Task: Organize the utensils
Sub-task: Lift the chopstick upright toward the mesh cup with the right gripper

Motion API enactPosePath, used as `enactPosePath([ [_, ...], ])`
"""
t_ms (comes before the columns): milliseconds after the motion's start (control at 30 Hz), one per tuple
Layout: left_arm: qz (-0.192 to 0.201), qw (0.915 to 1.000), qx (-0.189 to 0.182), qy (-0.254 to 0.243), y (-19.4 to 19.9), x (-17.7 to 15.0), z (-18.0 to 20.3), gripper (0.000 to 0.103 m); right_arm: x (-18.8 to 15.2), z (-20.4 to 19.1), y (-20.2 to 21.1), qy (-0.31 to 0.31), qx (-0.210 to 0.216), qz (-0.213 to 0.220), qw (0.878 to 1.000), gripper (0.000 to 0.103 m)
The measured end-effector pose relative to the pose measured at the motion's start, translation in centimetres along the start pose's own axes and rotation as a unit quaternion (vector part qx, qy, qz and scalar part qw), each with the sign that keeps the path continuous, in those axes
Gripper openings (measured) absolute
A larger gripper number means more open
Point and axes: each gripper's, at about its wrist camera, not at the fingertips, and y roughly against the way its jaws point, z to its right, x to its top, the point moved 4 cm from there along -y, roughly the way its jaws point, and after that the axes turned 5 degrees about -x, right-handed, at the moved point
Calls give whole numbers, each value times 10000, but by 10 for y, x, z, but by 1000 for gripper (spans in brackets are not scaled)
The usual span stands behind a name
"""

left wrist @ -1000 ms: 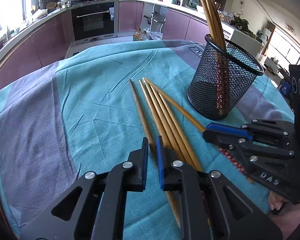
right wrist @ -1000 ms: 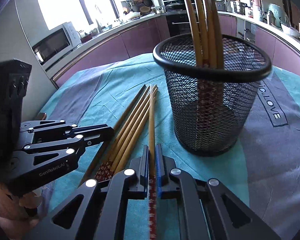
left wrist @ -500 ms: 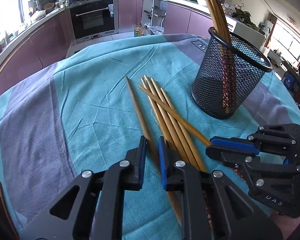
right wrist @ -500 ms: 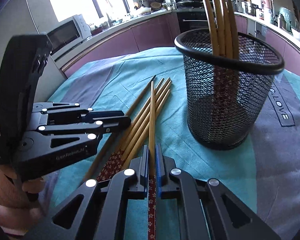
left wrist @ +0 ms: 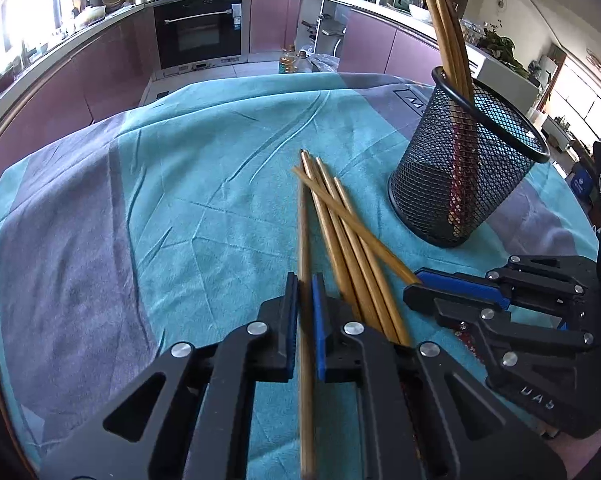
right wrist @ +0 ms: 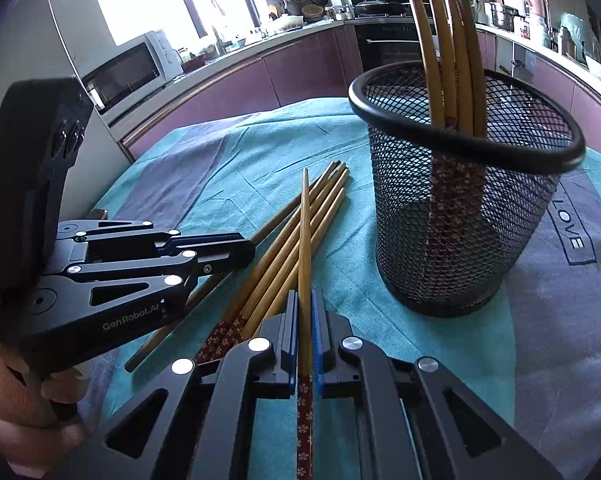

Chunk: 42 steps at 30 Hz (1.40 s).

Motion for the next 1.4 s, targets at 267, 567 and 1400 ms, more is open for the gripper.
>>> enactPosePath([
  [267,-70,9999,-24,-75,5,-13,3,9,-2,3,11,5,135,73,9999,6],
  [567,-85,9998,69,-152,-7,0,5,8,0,2,27,90,229,260,9994,6],
  [1400,1064,9854,-1318,-200,110,25,34,8,18,10,101,262,729,1141,9904,6],
])
